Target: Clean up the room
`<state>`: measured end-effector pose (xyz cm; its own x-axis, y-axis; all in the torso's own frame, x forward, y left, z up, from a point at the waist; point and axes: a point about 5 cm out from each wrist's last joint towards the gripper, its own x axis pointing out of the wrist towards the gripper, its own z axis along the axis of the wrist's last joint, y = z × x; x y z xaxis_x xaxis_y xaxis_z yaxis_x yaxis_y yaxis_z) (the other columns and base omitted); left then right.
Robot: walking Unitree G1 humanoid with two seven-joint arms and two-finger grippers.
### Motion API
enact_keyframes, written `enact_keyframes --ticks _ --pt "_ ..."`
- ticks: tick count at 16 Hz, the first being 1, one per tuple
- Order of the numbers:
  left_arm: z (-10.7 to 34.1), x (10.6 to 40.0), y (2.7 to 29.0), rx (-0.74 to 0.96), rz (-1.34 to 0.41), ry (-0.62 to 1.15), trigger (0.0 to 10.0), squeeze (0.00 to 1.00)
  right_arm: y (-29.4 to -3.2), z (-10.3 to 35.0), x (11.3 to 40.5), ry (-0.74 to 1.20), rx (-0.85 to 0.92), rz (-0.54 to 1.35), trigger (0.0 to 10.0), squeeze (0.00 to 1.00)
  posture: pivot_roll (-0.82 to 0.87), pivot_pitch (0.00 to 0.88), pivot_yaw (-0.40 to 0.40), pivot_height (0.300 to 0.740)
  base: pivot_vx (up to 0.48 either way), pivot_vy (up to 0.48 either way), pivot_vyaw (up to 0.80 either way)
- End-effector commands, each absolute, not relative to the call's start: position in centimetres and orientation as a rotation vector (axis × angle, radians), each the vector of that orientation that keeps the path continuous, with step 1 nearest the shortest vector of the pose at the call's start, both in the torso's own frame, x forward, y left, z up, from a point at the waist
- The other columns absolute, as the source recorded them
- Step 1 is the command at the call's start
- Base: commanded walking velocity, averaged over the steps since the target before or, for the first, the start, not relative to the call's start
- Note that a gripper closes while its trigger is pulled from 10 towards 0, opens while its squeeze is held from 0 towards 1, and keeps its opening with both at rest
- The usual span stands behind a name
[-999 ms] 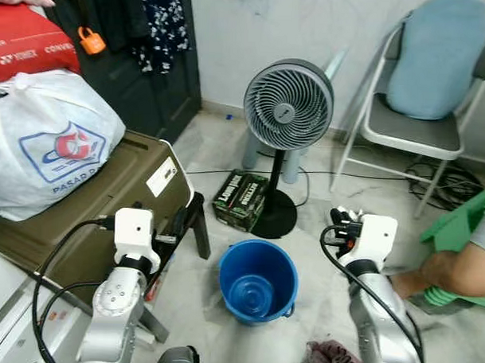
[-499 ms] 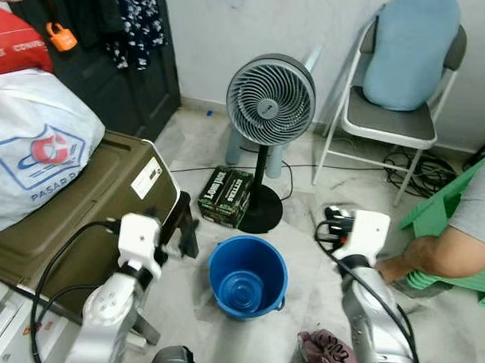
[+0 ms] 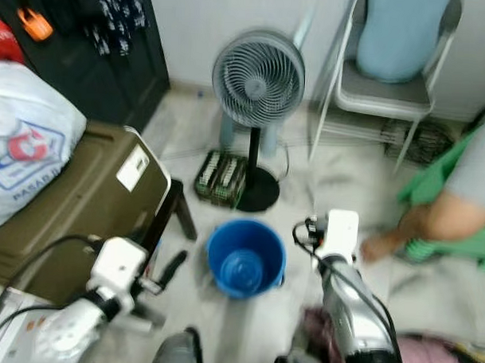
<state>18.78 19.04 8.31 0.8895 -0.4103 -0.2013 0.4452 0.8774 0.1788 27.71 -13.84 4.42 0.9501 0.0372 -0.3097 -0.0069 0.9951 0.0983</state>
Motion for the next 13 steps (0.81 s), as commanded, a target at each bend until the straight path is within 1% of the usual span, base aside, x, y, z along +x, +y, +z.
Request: enact_keyframes --ticks 1,4,5,6,9,11,13 --pt "9.0 18.5 19.4 0.239 -0.452 0.158 10.0 0.00 -13.2 4.3 27.9 0.324 0.086 0.029 10.0 0.00 0.16 0.270 0.093 0.740 0.000 0.000 0.00" --pt "10.2 17.8 20.8 0.268 -0.418 0.174 10.0 0.00 -11.8 4.9 29.0 0.286 0.070 0.058 10.0 0.00 0.21 0.312 0.144 0.740 0.000 0.000 0.00" --pt "10.7 17.5 21.4 0.292 -0.416 0.184 10.0 0.00 -10.6 5.5 30.2 0.260 0.072 0.082 10.0 0.00 0.22 0.328 0.164 0.740 0.000 0.000 0.00" --pt "10.9 17.3 21.7 0.301 -0.414 0.188 10.0 0.00 -9.9 5.7 30.6 0.252 0.075 0.095 10.0 0.00 0.23 0.336 0.172 0.740 0.000 0.000 0.00" --pt "11.7 16.6 22.7 0.339 -0.418 0.231 10.0 0.00 -7.5 6.5 32.1 0.222 0.062 0.152 10.0 0.00 0.31 0.374 0.230 0.740 0.000 0.000 0.00" --pt "11.9 15.8 23.6 0.358 -0.406 0.267 10.0 0.00 -6.3 6.9 33.1 0.222 0.059 0.168 10.0 0.00 0.33 0.380 0.251 0.740 0.000 0.000 0.00" --pt "12.3 15.6 24.0 0.375 -0.401 0.271 10.0 0.00 -6.0 7.1 33.6 0.228 0.058 0.156 10.0 0.00 0.36 0.382 0.266 0.740 0.000 0.000 0.00"
